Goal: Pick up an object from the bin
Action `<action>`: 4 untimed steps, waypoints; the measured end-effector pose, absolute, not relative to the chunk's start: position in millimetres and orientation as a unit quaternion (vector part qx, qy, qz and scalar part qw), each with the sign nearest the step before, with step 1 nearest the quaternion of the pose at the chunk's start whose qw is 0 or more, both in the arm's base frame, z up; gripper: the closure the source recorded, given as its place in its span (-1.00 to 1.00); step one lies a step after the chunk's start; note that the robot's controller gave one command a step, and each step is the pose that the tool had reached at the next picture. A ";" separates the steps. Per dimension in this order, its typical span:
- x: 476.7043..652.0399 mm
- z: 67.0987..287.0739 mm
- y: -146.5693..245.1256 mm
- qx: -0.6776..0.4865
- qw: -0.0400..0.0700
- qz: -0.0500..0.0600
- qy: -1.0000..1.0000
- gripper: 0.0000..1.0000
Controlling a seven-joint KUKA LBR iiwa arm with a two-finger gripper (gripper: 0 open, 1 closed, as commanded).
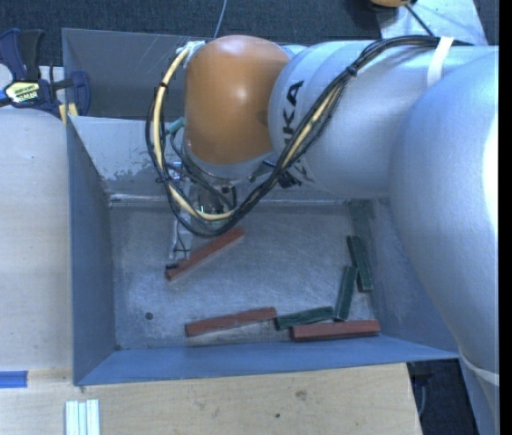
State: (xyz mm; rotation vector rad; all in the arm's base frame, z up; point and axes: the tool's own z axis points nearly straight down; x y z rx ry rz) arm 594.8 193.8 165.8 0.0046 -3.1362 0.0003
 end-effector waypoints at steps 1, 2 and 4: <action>596.9 170.5 193.2 0.000 -0.001 -0.001 -1.000 -1.00; 597.0 170.1 192.9 0.001 -0.001 -0.001 -1.000 -1.00; 582.3 81.5 170.2 0.134 0.004 -0.002 -0.991 -1.00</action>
Offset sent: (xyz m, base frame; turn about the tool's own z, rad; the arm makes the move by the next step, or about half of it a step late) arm 0.0059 -0.0576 -0.0947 0.0102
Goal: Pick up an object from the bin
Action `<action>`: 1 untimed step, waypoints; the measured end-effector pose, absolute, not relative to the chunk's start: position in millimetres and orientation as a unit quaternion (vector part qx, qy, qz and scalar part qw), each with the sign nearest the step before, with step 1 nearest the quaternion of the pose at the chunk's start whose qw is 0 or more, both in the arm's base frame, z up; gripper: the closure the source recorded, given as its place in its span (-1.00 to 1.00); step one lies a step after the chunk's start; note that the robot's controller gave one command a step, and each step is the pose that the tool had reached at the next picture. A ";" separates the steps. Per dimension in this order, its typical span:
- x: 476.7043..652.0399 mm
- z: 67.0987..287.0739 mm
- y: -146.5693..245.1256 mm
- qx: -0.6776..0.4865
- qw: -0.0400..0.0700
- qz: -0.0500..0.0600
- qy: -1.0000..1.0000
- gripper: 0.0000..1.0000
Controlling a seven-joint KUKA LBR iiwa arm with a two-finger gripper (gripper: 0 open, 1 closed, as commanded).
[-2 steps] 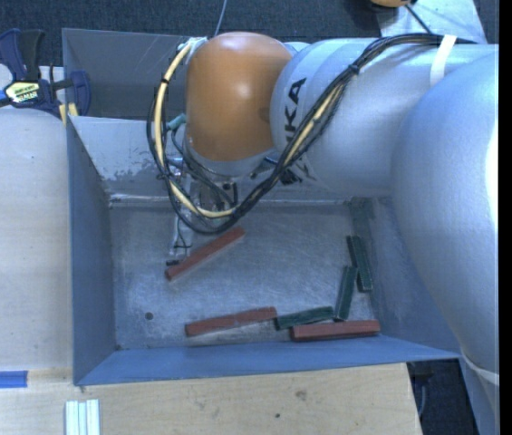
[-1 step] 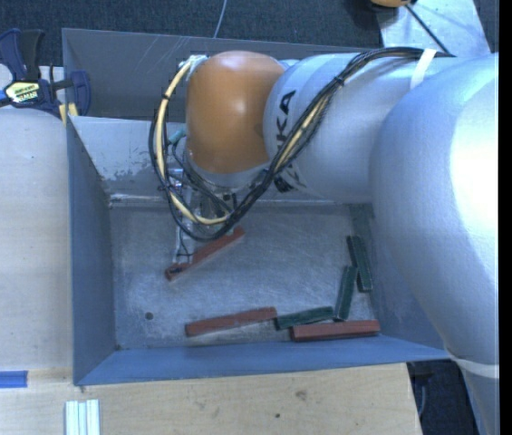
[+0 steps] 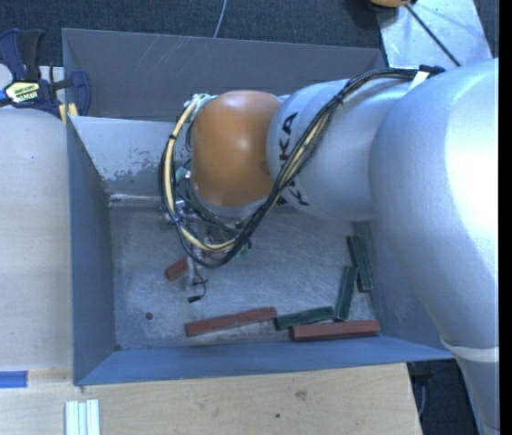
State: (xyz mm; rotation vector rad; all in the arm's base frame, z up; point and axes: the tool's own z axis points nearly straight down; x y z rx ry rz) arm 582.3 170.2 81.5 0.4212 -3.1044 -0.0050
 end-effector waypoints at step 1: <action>626.3 100.3 105.7 0.076 -0.003 0.001 -0.997 -1.00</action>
Offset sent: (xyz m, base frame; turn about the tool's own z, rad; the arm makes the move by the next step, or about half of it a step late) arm -0.0799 -0.0106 -0.0115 -0.1359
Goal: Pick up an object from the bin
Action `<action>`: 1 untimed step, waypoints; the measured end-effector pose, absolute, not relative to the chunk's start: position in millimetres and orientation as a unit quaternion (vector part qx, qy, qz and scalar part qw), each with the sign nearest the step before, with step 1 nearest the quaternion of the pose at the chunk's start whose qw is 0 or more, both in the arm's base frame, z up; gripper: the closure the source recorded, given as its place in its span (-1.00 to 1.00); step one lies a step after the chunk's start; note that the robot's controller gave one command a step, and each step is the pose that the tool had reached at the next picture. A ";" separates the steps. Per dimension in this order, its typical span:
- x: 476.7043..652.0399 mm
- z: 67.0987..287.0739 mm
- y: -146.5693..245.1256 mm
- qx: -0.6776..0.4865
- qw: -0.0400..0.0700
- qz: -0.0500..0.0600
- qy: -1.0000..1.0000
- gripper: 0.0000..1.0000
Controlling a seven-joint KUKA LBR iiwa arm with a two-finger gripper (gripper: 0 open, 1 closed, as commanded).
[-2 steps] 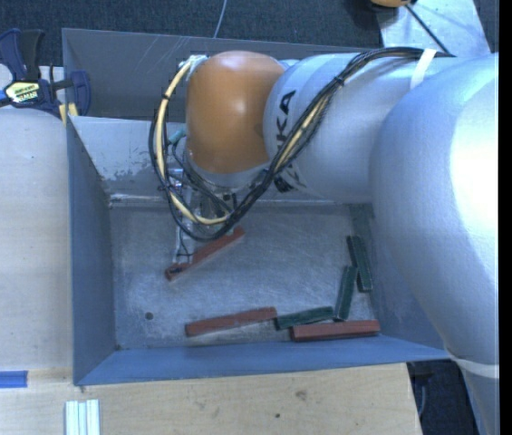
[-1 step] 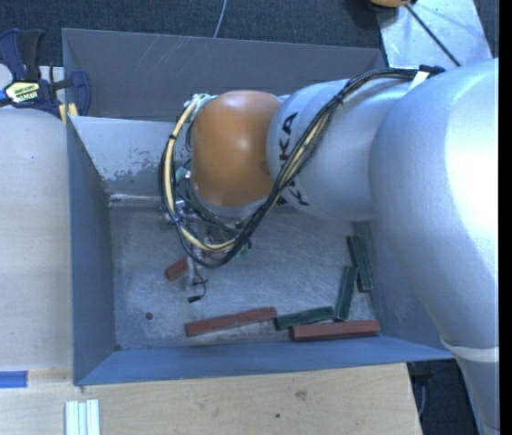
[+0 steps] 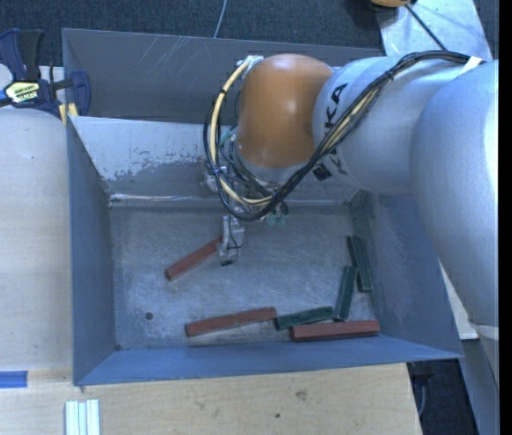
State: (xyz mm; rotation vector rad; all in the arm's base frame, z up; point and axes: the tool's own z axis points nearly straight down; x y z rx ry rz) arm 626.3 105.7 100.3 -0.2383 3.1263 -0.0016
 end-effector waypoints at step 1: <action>502.6 70.1 160.0 -0.201 0.001 0.001 0.980 1.00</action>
Offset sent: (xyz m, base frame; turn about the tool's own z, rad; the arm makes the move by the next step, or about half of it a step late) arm 0.0000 0.0000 0.0000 0.0000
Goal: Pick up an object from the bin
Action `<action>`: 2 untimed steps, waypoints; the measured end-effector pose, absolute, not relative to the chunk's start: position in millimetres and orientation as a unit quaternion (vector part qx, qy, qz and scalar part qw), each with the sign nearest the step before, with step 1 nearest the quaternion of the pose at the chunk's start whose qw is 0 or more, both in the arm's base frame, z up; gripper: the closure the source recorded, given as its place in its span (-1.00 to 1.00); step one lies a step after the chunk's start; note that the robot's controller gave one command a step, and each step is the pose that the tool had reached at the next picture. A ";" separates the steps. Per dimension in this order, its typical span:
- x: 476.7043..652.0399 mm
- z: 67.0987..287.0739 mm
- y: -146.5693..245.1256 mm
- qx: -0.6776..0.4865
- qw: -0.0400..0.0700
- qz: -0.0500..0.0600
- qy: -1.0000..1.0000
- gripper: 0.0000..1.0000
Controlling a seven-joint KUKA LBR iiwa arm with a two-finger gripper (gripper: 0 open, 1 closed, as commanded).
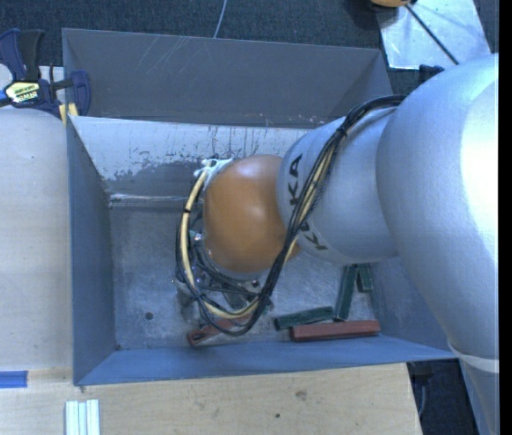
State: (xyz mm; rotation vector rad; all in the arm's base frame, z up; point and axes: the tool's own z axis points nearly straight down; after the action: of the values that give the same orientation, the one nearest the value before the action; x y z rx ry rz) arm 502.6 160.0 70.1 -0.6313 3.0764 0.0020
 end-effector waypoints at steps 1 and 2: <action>505.3 71.6 160.0 -0.200 0.005 0.001 0.980 -1.00; 513.9 98.3 145.6 -0.186 -0.003 0.001 0.982 -1.00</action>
Offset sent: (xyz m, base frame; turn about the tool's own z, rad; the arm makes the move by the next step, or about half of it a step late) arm 0.0000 0.0000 0.0000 0.0000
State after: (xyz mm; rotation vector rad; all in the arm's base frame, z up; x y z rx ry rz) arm 513.9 145.6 98.3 -0.5863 3.0926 0.0037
